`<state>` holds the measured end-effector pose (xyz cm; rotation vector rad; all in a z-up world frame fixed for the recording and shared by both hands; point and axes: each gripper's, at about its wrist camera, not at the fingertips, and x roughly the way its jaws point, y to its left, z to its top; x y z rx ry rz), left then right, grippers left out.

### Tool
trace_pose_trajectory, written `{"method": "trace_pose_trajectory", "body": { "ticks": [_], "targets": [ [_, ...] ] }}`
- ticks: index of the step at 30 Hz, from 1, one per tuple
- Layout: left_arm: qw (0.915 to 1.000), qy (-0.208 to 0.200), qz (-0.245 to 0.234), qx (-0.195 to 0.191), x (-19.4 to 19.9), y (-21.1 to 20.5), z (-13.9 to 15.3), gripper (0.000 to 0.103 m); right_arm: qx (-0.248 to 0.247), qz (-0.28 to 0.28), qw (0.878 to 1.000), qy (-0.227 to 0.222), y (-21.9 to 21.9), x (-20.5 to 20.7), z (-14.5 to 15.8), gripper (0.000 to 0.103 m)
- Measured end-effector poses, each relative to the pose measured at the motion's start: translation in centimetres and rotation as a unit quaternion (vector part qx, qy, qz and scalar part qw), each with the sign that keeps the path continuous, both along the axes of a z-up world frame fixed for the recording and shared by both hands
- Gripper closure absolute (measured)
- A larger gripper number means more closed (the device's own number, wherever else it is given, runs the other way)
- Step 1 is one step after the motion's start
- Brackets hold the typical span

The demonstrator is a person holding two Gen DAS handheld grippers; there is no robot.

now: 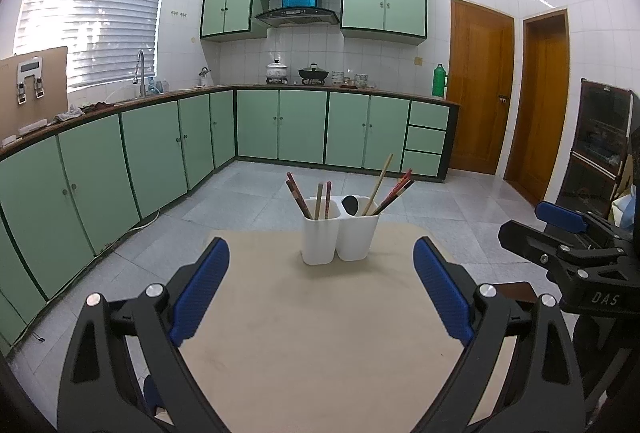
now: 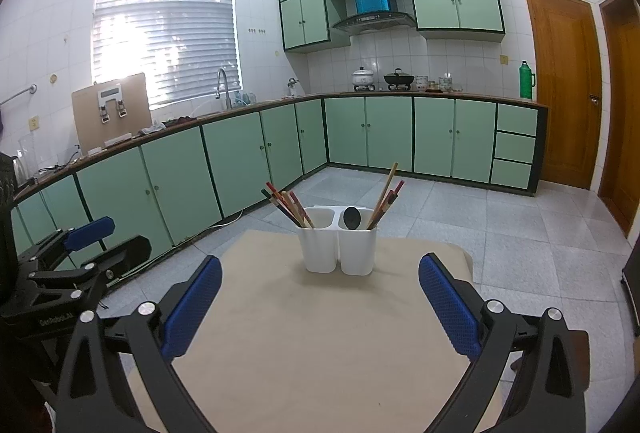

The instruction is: Organize utensils

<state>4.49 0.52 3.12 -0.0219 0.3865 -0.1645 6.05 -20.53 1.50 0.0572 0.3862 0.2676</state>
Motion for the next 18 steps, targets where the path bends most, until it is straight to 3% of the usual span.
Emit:
{"method": "trace_pose_trajectory", "body": {
  "ticks": [18],
  "targets": [
    [1.0,0.005,0.004,0.001,0.46,-0.26,0.14,0.013,-0.001,-0.002,1.0,0.003,0.04,0.25,-0.36,0.006]
  ]
}}
